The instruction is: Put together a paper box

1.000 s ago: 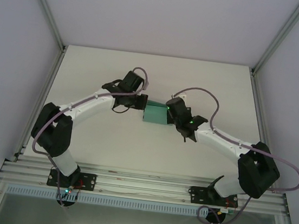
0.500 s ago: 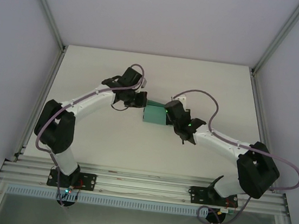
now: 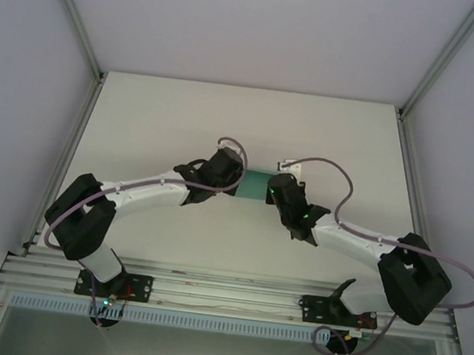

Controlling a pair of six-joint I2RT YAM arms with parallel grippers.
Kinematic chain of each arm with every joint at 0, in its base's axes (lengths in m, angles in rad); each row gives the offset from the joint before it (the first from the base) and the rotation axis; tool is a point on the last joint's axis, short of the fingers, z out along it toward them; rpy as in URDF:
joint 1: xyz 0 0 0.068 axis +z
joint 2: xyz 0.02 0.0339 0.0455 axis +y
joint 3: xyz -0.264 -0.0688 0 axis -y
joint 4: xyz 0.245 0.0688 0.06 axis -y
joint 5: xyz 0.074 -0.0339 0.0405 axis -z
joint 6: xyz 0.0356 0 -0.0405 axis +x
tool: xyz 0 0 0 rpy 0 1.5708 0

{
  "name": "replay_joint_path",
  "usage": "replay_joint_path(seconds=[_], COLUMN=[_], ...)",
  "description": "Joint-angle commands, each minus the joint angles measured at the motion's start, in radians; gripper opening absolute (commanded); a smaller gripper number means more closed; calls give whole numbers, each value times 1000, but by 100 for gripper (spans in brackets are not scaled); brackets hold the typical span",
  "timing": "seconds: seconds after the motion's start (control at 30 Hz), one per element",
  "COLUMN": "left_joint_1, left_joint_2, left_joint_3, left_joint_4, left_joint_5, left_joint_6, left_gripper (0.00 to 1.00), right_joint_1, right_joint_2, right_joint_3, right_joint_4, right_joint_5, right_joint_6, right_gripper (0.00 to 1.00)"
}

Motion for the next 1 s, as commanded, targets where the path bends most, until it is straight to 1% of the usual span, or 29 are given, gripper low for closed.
replay_joint_path(seconds=[0.0, 0.03, 0.07, 0.1, 0.13, 0.23, 0.27, 0.3, 0.37, 0.47, 0.53, 0.67, 0.8, 0.87, 0.9, 0.97], left_joint_1=[-27, -30, -32, -34, -38, -48, -50, -50, -53, -57, -57, -59, -60, -60, -60, -61], left_joint_2=[90, 95, 102, 101, 99, 83, 79, 75, 70, 62, 56, 43, 33, 24, 20, 12], left_joint_3=[-63, -61, -58, -56, -56, -61, -61, -61, -62, -57, -56, -59, -59, -58, -57, -50], left_joint_4=[-71, -69, -66, -64, -62, -50, -52, -54, -54, -53, -54, -51, -47, -40, -41, -40], left_joint_5=[-18, -19, -18, -14, -12, -30, -36, -30, -25, -21, -22, -22, -19, -20, -19, 4], left_joint_6=[21, 18, 19, 18, 21, 33, 36, 38, 35, 35, 39, 38, 43, 50, 51, 67], left_gripper=[0, 0, 0, 0, 0, 0, 0, 0, 0, 0, 0, 0, 0, 0, 5, 6], right_joint_1=[9, 9, 8, 8, 7, -4, -11, -19, -46, -95, -126, -171, -219, -237, -241, -241], right_joint_2=[11, 10, 2, -9, -22, -76, -95, -113, -141, -171, -176, -155, -80, -37, -22, -2], right_joint_3=[-43, -35, -19, -11, -5, 11, 18, 21, 25, 34, 46, 78, 119, 138, 138, 117], right_joint_4=[-79, -93, -121, -131, -133, -144, -156, -164, -170, -163, -165, -196, -234, -277, -285, -272], right_joint_5=[-61, -60, -63, -75, -90, -108, -112, -121, -177, -272, -290, -268, -326, -346, -354, -364], right_joint_6=[-8, 6, 34, 44, 51, 77, 85, 90, 106, 148, 170, 190, 225, 252, 257, 270], right_gripper=[8, 13, 23, 36, 45, 50, 53, 59, 67, 75, 77, 77, 68, 61, 59, 56])
